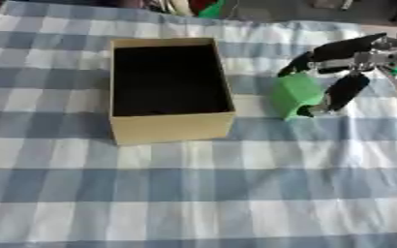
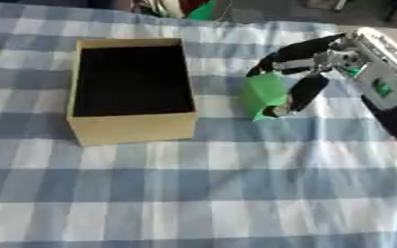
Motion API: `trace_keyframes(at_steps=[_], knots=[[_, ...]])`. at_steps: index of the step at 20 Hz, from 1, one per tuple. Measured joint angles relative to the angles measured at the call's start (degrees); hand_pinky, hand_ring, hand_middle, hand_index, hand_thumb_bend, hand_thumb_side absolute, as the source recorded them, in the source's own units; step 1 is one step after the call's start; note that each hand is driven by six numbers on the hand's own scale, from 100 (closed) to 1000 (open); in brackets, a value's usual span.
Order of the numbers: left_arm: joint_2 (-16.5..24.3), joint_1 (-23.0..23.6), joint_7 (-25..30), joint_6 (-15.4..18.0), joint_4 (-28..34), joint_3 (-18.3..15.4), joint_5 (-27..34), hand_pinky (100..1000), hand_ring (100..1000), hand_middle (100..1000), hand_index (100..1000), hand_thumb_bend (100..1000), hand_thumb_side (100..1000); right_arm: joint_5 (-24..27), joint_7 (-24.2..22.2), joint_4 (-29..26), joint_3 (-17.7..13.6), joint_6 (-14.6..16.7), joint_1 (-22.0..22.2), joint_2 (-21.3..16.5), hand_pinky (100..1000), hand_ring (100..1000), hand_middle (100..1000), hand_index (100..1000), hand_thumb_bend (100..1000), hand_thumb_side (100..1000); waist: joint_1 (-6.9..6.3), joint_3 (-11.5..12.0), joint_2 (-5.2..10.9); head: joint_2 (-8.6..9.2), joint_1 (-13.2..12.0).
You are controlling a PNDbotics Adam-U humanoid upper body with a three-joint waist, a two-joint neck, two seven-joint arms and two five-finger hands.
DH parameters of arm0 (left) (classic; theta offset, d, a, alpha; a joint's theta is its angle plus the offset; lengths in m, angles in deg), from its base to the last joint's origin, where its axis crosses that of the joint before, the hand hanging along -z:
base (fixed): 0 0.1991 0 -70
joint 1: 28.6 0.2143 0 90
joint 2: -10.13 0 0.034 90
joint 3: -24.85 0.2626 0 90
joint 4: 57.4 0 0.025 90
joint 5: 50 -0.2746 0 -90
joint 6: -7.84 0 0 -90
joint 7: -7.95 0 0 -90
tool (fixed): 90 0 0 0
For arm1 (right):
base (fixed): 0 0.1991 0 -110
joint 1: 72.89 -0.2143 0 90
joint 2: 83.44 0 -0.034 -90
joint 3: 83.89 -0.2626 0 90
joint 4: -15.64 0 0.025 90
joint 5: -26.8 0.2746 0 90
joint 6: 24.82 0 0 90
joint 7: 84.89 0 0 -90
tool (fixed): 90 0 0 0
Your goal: Pick up objects on the table and place them in the box.
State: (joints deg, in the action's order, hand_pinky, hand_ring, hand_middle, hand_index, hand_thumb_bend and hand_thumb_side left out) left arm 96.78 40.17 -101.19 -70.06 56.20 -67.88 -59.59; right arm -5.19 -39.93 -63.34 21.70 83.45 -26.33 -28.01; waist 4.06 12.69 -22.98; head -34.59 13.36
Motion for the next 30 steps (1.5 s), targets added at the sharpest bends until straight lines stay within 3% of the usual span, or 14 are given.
trace_keyframes(at_steps=[8,11,20,30], knots=[[0.0,0.0,0.8,-0.1,0.0,0.0,-0.1,732,615,720,797,100,936,-0.1,3.0,0.5,0.0,0.0,-0.2,0.4,777,706,624,727,100,325,0.21,0.0,0.00,0.00,0.0],[0.0,0.0,1.1,-0.1,0.0,0.0,-0.1,732,615,720,796,100,938,-0.1,5.4,0.5,-0.1,-0.6,-0.2,0.4,757,667,572,667,100,310,0.21,-0.1,0.00,0.00,0.0],[0.0,0.0,1.5,-0.4,0.0,0.0,-0.3,732,616,721,796,100,941,1.1,11.2,-1.3,-1.6,-2.8,-0.2,0.3,745,634,532,629,100,284,0.21,-0.3,0.00,0.00,-0.1],[0.0,0.0,1.7,-0.4,0.0,0.0,-0.3,731,617,722,796,100,940,4.7,12.9,-5.7,-3.7,-4.6,-2.9,-1.1,740,618,518,622,100,298,0.35,-0.6,0.06,-0.02,0.0]])
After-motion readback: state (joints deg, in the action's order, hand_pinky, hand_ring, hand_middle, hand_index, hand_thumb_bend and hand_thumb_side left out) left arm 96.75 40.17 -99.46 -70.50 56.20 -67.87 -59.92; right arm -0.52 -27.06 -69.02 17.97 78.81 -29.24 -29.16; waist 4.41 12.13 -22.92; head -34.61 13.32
